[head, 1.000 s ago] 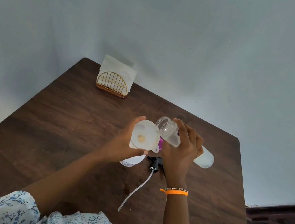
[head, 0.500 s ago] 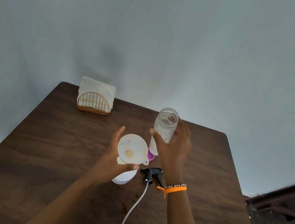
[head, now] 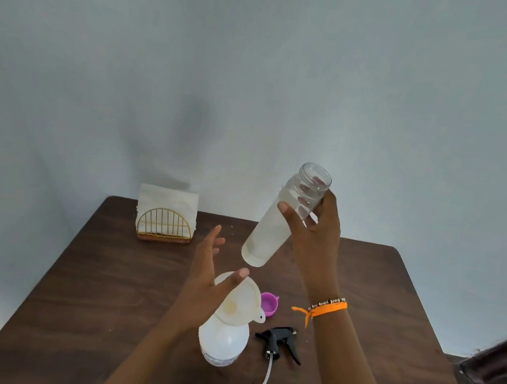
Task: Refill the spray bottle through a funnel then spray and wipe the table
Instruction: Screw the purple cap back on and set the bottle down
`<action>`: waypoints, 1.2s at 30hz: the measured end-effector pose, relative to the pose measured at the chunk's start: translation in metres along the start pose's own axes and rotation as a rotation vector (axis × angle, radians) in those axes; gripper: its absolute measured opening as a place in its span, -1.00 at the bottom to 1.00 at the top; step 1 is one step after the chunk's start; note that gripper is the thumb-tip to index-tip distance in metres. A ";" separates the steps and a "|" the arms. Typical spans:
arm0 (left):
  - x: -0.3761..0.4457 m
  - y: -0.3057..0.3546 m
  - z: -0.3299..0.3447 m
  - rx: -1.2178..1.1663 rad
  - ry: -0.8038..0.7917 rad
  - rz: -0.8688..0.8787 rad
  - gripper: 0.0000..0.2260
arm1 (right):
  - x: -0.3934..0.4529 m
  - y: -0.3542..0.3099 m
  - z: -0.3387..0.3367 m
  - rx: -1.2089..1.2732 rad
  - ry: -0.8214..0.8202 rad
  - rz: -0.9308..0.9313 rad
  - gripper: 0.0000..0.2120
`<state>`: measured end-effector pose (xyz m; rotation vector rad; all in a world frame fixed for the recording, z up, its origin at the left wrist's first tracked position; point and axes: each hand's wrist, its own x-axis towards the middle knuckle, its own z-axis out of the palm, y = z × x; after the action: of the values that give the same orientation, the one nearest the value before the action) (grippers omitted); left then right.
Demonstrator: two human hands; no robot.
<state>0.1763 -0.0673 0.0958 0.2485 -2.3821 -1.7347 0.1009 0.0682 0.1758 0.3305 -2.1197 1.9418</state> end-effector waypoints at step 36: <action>0.054 0.026 0.008 0.091 0.018 -0.040 -0.41 | -0.048 0.220 -0.002 -1.079 -0.654 0.292 -0.41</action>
<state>0.1216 -0.0653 0.1210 0.3252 -2.4620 -1.6356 0.0739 0.0897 -0.0467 0.4622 -3.3849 0.5187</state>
